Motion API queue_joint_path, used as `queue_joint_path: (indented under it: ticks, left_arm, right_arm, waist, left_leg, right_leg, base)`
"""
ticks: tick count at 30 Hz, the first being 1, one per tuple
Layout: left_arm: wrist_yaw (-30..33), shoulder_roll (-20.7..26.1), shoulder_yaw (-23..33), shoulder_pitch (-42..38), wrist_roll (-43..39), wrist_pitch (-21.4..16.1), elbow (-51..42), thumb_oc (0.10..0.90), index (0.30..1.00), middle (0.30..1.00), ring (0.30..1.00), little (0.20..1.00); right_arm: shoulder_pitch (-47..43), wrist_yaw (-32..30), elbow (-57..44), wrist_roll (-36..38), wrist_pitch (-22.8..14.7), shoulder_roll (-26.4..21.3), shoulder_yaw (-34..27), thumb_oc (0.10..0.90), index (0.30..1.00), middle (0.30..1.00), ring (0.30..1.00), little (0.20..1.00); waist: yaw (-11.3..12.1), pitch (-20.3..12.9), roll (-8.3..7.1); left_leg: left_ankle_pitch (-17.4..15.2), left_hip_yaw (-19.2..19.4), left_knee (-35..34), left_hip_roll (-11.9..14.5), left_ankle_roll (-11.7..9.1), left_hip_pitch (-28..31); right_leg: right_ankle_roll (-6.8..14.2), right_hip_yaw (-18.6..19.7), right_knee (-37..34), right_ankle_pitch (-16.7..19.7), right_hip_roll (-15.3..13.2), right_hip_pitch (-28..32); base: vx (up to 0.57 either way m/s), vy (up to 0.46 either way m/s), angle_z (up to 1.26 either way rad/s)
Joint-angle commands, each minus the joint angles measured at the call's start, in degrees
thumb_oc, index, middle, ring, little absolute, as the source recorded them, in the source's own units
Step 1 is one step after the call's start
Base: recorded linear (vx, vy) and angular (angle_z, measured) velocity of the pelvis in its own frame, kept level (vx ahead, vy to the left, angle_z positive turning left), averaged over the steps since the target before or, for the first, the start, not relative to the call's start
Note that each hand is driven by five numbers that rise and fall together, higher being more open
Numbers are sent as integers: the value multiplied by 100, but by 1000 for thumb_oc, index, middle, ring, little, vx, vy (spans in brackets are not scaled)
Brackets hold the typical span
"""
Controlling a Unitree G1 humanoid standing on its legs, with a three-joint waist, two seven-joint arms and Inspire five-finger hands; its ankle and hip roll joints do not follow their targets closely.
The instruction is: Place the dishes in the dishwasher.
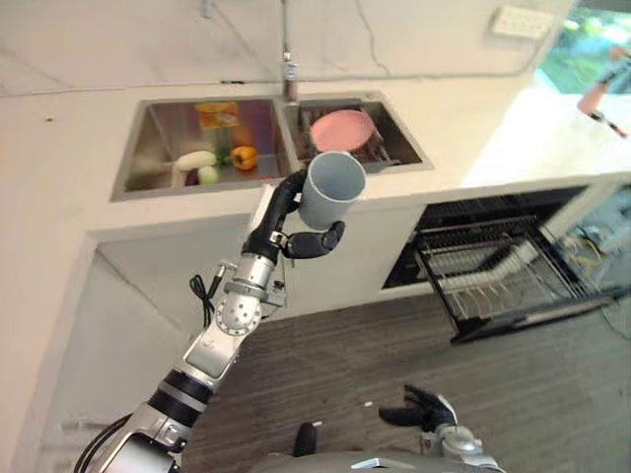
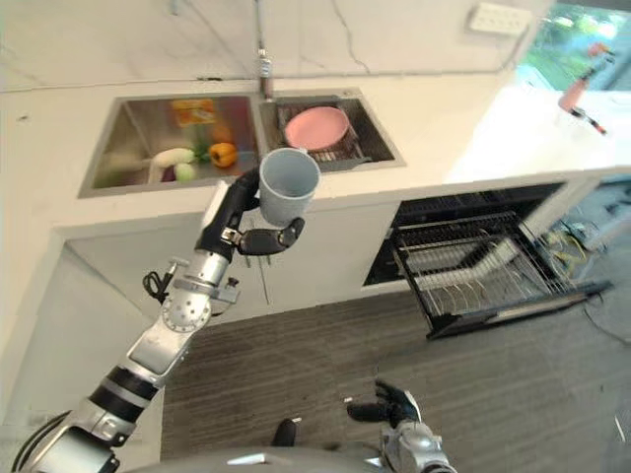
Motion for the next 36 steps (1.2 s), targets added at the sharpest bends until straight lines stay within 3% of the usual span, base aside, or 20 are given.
queue_joint_path:
  ticks: [1,2,3,4,5,6,7,8,9,10,12,15,18,22,23,26,29,31,33,36]
  left_arm:
    - [118,72,49,64,80,-469,-608,400,300,300,300,300]
    - [118,72,49,64,80,-469,-608,400,300,300,300,300]
    - [154,103,73,69,166,-439,-619,400,300,300,300,300]
    - [329,208,367,87,252,-489,-729,400,300,300,300,300]
    - [403,320,529,215,328,-668,-954,400,300,300,300,300]
    - [777,314,684,492,322,-875,-1057,400,300,300,300,300]
    - [655,316,663,501,339,-850,-1149,400,300,300,300,300]
    - [715,320,749,440,359,-797,-1049,400,300,300,300,300]
    - [715,322,748,438,359,-797,-1048,400,300,300,300,300]
    - [775,361,845,341,449,-634,-1160,400,300,300,300,300]
    - [885,310,931,344,670,-561,-1164,400,300,300,300,300]
    - [811,310,966,253,756,-542,-1304,400,300,300,300,300]
    - [876,310,1093,338,793,-581,-1393,400,300,300,300,300]
    - [924,242,1180,363,760,-611,-1321,400,300,300,300,300]
    - [922,155,1158,328,705,-649,-1257,400,300,300,300,300]
    - [1173,81,1264,323,826,-671,-1074,400,300,300,300,300]
    - [1334,-50,1408,492,725,-726,-953,400,300,300,300,300]
    - [1427,-121,1391,518,717,-709,-933,400,300,300,300,300]
    - [1552,-142,1422,583,796,-676,-920,400,300,300,300,300]
    - [1735,-90,1558,706,893,-693,-968,400,300,300,300,300]
  right_arm:
    - [422,-136,-693,101,-403,-246,-28,800,900,900,900,900]
    - [422,-136,-693,101,-403,-246,-28,800,900,900,900,900]
    - [473,-193,-1027,2,-477,-300,-61,800,900,900,900,900]
    - [904,-81,-1714,-58,-559,-761,-442,800,900,900,900,900]
    - [709,-582,-2153,-672,-839,-940,-471,800,900,900,900,900]
    - [739,-330,-4813,-1146,-2040,-1850,-405,800,900,900,900,900]
    - [-190,-1145,-5524,-1554,-1767,-1925,-395,800,900,900,900,900]
    - [424,-933,-3912,-1739,-1113,-1747,-601,800,900,900,900,900]
    - [422,-934,-3908,-1740,-1117,-1745,-601,800,900,900,900,900]
    - [869,-783,-5624,-1138,-1125,-1748,-1136,800,900,900,900,900]
    - [1230,-670,-6454,-1442,-1132,-1782,-1387,800,900,900,900,900]
    - [1020,-790,-7098,-1810,-1289,-1736,-1623,800,900,900,900,900]
    - [801,-878,-7307,-1798,-1377,-1645,-1689,800,900,900,900,900]
    - [658,-846,-7373,-1688,-1456,-1644,-1649,800,900,900,900,900]
    - [677,-845,-7419,-1632,-1519,-1695,-1686,800,900,900,900,900]
    - [626,-833,-7380,-1079,-1649,-1640,-1595,800,900,900,900,900]
    - [548,-804,-7600,-946,-1753,-1654,-1450,800,900,900,900,900]
    - [453,-818,-7597,-777,-1817,-1636,-1452,800,900,900,900,900]
    - [308,-907,-7693,-641,-1945,-1514,-1431,800,900,900,900,900]
    - [129,-1023,-7802,-796,-2069,-1387,-1351,800,900,900,900,900]
  waist:
    - [-55,-230,-221]
    - [-55,-230,-221]
    - [-28,-192,-188]
    - [-72,-102,-161]
    - [57,-33,-21]
    - [96,13,47]
    - [196,13,64]
    - [127,18,19]
    - [133,15,17]
    - [23,-21,-24]
    - [38,-94,-17]
    - [170,-305,-36]
    - [263,-410,-100]
    - [318,-407,-70]
    - [314,-387,-37]
    - [250,-255,38]
    - [326,-26,33]
    - [403,21,27]
    - [533,23,4]
    - [673,-46,24]
  left_leg:
    - [-751,1182,22,487,-460,112]
    - [-751,1182,22,487,-460,112]
    - [-763,1322,22,536,-465,138]
    - [-734,1580,22,645,-509,177]
    - [-803,1949,22,790,-528,293]
    - [-771,2111,22,831,-527,321]
    - [-758,2263,22,866,-526,323]
    - [-751,2417,22,904,-555,323]
    - [-750,2422,22,903,-555,319]
    - [-803,2640,22,970,-533,300]
    - [-806,2743,22,987,-524,272]
    - [-821,3014,22,1086,-573,268]
    - [-823,3258,22,1151,-649,316]
    - [-678,3361,22,1404,-822,338]
    - [-497,3260,22,1637,-976,306]
    - [-224,3226,134,1962,-1201,333]
    - [-137,2948,1383,2139,-1305,-101]
    - [-95,2819,1493,1960,-1281,-341]
    - [-253,2706,1140,1457,-1101,-671]
    - [-217,2562,741,1330,-1016,-664]
  right_leg:
    - [152,15,-602,1298,32,-509]
    - [152,15,-602,1298,32,-509]
    - [168,-293,-581,1332,-27,-642]
    - [170,-1017,-489,1351,-190,-842]
    - [56,-2305,-388,1222,-455,-889]
    - [42,-2672,-267,1151,-529,-913]
    - [35,-2798,-137,1093,-644,-834]
    - [48,-2832,-62,1074,-717,-750]
    - [48,-2826,-62,1076,-717,-756]
    - [61,-2783,48,1045,-836,-576]
    - [93,-2722,53,1077,-957,-486]
    - [253,-2976,-244,1399,-1441,-163]
    - [391,-3227,-778,1520,-1541,52]
    - [335,-3210,-910,1253,-1367,55]
    - [217,-3083,-910,977,-1129,111]
    - [29,-3211,-910,788,-858,257]
    - [-194,-3235,-910,628,-705,425]
    - [-226,-3313,-910,579,-726,518]
    - [-221,-3363,-910,583,-717,536]
    - [-190,-3353,-910,600,-650,497]
  base:
    - [-125,80,-81]
    - [-53,13,-100]
    - [-128,19,-128]
    - [-180,103,-141]
    - [-198,152,-103]
    - [-171,178,-128]
    - [-200,84,-204]
    - [-142,19,-219]
    - [-195,-53,-127]
    - [-126,-45,-35]
    - [-65,-75,-54]
    - [-4,-189,-61]
    - [29,-209,-74]
    - [21,-263,-20]
    - [27,-322,-28]
    - [34,-349,7]
    - [45,-266,-1]
    - [76,-138,-2]
    - [115,-82,12]
    - [138,8,10]
